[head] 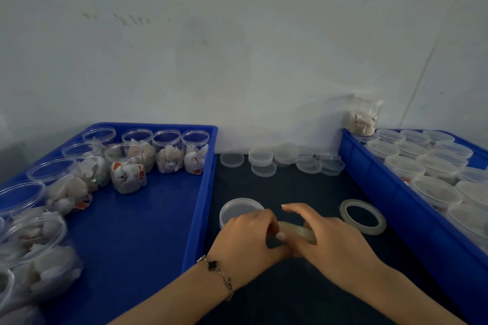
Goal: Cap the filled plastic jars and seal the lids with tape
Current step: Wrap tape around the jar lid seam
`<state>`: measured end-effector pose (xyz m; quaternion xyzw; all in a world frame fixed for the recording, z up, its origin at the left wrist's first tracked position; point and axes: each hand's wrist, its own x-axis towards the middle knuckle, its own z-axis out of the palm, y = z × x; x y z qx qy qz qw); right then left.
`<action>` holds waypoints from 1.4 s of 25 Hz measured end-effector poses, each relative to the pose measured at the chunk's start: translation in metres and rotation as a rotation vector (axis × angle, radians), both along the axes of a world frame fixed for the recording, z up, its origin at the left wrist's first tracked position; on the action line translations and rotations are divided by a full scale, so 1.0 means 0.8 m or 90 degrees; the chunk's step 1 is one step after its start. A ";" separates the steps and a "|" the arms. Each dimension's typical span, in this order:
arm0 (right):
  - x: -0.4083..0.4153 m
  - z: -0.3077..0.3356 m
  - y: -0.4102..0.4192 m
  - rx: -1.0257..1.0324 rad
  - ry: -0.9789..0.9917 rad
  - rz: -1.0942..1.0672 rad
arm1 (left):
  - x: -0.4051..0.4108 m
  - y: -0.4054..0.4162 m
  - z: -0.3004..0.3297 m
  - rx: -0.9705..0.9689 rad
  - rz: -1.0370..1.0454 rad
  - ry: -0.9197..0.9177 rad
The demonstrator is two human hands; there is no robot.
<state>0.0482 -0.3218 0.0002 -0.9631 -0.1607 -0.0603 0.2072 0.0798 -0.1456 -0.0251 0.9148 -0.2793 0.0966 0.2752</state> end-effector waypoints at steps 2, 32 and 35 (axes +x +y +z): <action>-0.001 -0.001 -0.001 -0.021 -0.010 -0.001 | 0.002 0.002 0.002 0.026 -0.002 -0.008; 0.046 -0.064 0.013 -0.177 -0.059 -0.056 | 0.021 0.059 0.036 0.335 0.009 0.106; 0.049 -0.066 0.015 -0.157 -0.073 -0.030 | 0.022 0.056 0.032 0.377 0.018 0.096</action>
